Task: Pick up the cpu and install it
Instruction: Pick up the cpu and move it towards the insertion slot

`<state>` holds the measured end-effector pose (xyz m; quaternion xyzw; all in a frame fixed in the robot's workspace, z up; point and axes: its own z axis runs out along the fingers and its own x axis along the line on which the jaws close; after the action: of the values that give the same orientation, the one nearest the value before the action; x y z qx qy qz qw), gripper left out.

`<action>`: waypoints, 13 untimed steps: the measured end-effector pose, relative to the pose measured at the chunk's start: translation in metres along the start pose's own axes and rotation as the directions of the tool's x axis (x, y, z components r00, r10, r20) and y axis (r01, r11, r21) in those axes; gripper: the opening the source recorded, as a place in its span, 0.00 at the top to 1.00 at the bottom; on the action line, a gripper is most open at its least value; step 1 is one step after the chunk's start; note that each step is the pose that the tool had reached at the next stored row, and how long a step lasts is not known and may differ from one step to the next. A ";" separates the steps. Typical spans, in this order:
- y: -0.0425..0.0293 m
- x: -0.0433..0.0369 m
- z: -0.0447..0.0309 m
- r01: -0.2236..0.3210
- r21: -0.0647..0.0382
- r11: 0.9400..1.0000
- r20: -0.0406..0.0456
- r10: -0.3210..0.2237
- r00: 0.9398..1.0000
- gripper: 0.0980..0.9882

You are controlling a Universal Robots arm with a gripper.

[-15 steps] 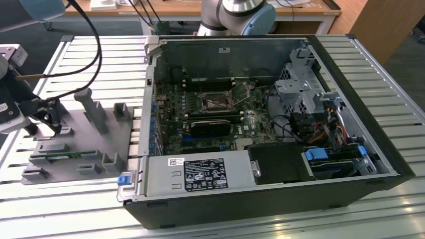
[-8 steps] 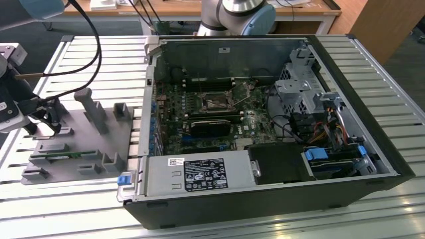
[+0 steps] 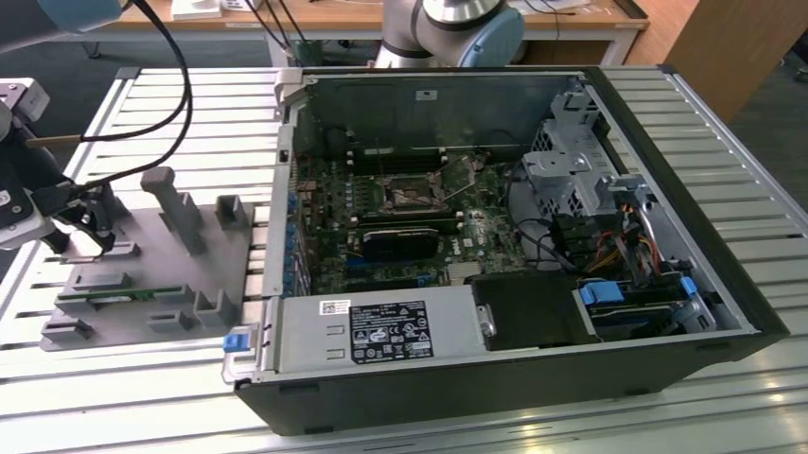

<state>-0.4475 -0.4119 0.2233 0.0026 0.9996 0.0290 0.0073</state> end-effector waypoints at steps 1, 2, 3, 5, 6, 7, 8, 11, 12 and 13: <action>0.0001 0.0000 -0.0004 0.000 0.000 1.000 0.000 0.000 1.000 0.50; 0.0002 0.0000 -0.0010 0.000 0.000 1.000 0.000 0.000 1.000 0.50; 0.0003 0.0000 -0.0018 0.000 0.000 1.000 0.000 0.000 1.000 0.50; 0.0006 -0.0001 -0.0041 0.000 0.000 1.000 0.000 0.000 1.000 0.50; 0.0008 -0.0001 -0.0057 0.000 0.000 1.000 0.000 0.000 1.000 0.50; 0.0009 -0.0001 -0.0075 0.000 0.000 1.000 0.000 0.000 1.000 0.50; 0.0013 -0.0001 -0.0096 0.000 0.000 1.000 0.000 0.000 1.000 0.50; 0.0024 -0.0003 -0.0185 0.000 0.000 1.000 0.000 0.000 1.000 0.50; 0.0028 -0.0003 -0.0224 0.000 0.000 1.000 0.000 0.000 1.000 0.50; 0.0033 -0.0003 -0.0266 0.000 0.000 1.000 0.000 0.000 1.000 0.50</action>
<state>-0.4476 -0.4102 0.2501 0.0026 0.9996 0.0289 0.0072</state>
